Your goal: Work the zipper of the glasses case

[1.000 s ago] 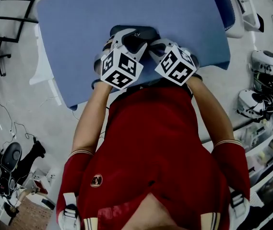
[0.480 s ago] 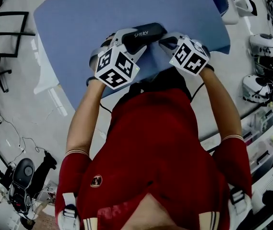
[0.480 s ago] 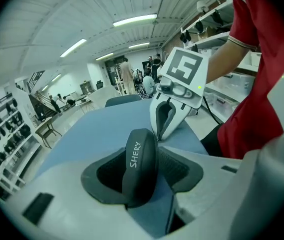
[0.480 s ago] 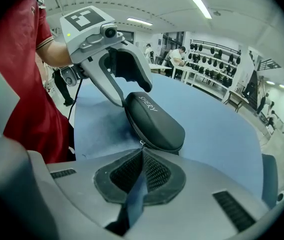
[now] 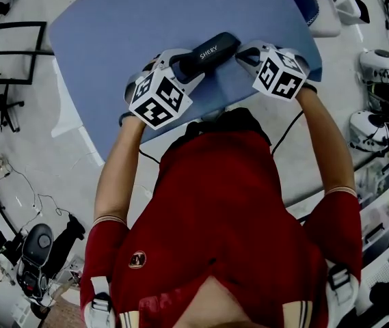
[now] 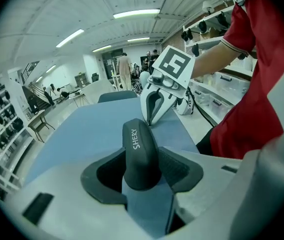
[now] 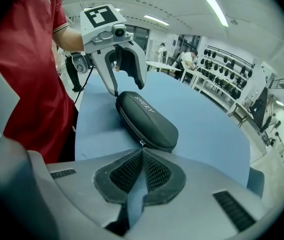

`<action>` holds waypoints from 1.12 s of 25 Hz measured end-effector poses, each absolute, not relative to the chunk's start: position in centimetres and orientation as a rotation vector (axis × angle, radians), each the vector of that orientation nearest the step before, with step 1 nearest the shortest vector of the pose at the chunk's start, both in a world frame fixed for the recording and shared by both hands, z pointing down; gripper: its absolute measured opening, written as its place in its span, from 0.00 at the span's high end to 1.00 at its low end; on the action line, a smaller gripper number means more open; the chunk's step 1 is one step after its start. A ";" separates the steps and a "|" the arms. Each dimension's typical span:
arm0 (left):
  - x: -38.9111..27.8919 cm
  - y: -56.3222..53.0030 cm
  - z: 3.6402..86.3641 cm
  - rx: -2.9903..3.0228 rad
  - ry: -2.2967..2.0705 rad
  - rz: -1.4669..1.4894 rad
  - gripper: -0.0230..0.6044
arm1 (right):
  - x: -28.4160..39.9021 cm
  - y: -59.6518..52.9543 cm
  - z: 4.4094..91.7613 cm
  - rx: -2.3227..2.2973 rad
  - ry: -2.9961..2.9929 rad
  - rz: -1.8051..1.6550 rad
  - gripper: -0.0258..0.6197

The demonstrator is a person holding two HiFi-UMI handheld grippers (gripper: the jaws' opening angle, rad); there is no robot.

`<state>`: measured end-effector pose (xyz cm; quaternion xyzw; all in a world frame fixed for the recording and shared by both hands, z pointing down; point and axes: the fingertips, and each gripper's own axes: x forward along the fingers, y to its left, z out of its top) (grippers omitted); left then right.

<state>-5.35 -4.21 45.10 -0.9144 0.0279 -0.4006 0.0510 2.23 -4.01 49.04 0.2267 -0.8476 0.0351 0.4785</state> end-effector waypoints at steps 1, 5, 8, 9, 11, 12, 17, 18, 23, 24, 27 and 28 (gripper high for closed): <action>-4.7 -4.2 45.2 -2.792 0.081 -1.230 0.66 | 2.8 -4.2 49.1 0.534 -2.071 0.065 0.96; -2.3 -4.5 45.2 -2.877 0.100 -1.250 0.65 | 5.4 -5.4 49.3 0.471 -2.064 0.001 0.96; -1.1 -5.1 45.3 -2.912 0.138 -1.289 0.65 | 6.8 -6.4 49.5 0.447 -2.061 -0.035 0.96; -0.7 -5.2 45.4 -2.919 0.145 -1.298 0.64 | 7.1 -6.6 49.5 0.444 -2.062 -0.043 0.96; 0.0 -5.2 45.6 -2.929 0.164 -1.317 0.64 | 7.7 -7.1 49.6 0.445 -2.067 -0.058 0.96; 0.3 -5.3 45.6 -2.934 0.173 -1.326 0.64 | 7.9 -7.4 49.7 0.449 -2.068 -0.064 0.96; 0.7 -6.0 45.8 -2.973 0.244 -1.345 0.64 | 7.7 -8.4 49.7 0.478 -2.099 -0.053 0.96; 0.5 -6.2 45.8 -2.981 0.250 -1.347 0.64 | 7.5 -8.4 49.8 0.491 -2.107 -0.037 0.96; 0.4 -6.0 46.0 -2.986 0.269 -1.337 0.63 | 6.9 -7.6 49.8 0.565 -2.121 0.047 0.96; 0.6 -5.8 46.1 -2.987 0.275 -1.330 0.63 | 6.9 -7.1 49.9 0.579 -2.123 0.061 0.96; 0.8 -5.4 46.1 -2.989 0.279 -1.306 0.63 | 6.2 -5.8 49.7 0.619 -2.121 0.093 0.96; 0.7 -5.4 46.1 -2.992 0.280 -1.297 0.63 | 5.8 -5.5 49.7 0.631 -2.120 0.100 0.96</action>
